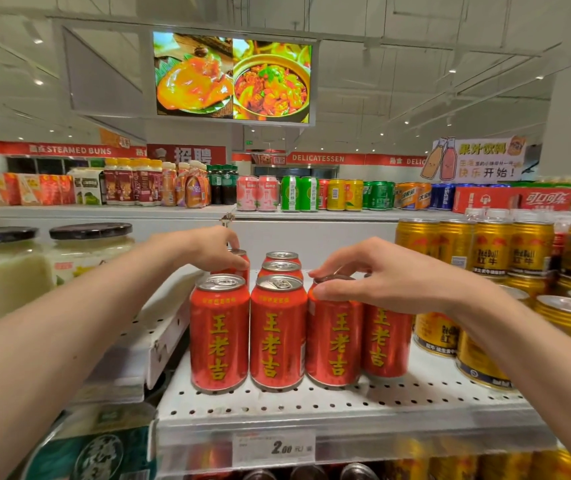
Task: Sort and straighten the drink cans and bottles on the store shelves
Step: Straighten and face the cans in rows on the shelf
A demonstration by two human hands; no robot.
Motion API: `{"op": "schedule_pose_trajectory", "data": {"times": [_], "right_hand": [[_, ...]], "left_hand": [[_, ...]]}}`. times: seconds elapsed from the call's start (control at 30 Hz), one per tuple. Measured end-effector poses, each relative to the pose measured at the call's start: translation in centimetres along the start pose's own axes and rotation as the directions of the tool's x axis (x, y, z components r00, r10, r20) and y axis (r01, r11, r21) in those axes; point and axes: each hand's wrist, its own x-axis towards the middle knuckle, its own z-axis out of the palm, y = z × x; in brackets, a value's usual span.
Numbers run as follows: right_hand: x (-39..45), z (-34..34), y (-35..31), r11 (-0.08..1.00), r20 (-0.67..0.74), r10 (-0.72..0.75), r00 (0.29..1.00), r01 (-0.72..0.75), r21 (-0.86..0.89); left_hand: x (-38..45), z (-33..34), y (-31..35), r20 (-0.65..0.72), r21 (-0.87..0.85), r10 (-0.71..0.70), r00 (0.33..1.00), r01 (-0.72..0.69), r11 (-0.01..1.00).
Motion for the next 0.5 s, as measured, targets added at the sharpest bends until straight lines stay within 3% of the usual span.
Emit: {"op": "schedule_pose_trajectory", "data": {"times": [0.5], "right_hand": [[-0.3,0.5,0.0,1.000,-0.037,0.006,0.999,-0.005,0.026]], "left_hand": [[-4.3,-1.8,0.1,0.052,-0.121,0.077,0.996,-0.070,0.990]]}}
